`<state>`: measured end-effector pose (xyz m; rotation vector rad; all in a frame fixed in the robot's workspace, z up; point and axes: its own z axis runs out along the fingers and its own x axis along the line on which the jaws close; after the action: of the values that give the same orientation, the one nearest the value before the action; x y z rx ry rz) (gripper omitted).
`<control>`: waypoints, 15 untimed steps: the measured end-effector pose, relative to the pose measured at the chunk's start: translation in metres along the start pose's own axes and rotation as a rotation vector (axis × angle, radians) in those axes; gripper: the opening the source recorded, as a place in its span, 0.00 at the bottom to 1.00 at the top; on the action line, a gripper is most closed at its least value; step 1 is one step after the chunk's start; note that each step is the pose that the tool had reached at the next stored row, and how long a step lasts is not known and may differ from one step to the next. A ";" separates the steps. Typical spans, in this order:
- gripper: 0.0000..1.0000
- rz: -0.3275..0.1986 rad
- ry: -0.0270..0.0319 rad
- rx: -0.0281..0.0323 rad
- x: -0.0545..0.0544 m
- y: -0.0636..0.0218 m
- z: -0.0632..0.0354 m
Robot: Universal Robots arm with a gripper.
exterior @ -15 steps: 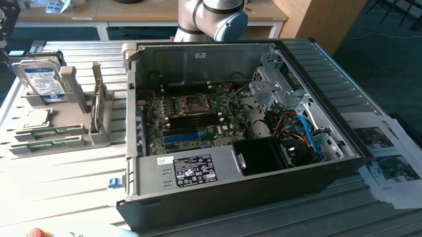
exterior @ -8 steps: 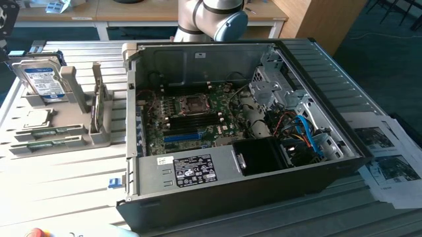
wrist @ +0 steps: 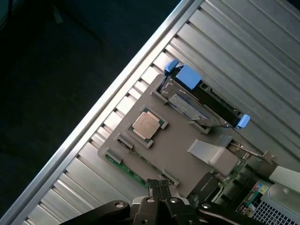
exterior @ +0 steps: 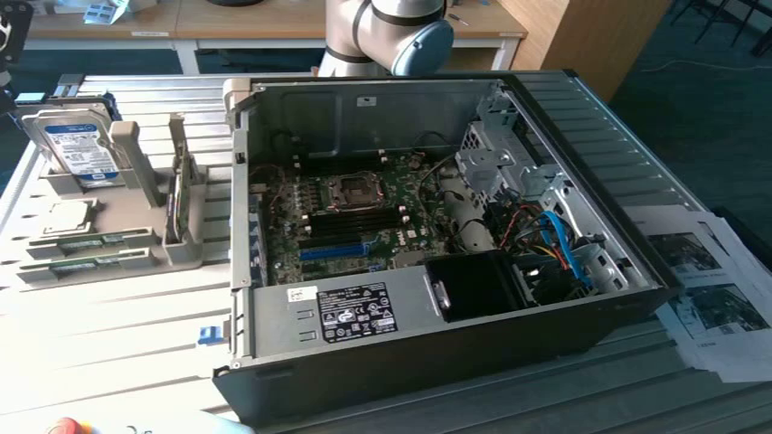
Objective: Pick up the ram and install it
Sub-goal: 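Pick up the ram and move it above insertion slot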
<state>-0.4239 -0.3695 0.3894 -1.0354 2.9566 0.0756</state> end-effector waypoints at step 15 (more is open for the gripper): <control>0.10 -0.266 0.0115 -0.0063 0.000 0.0000 0.0000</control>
<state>-0.4239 -0.3695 0.3894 -1.4218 2.7988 0.0767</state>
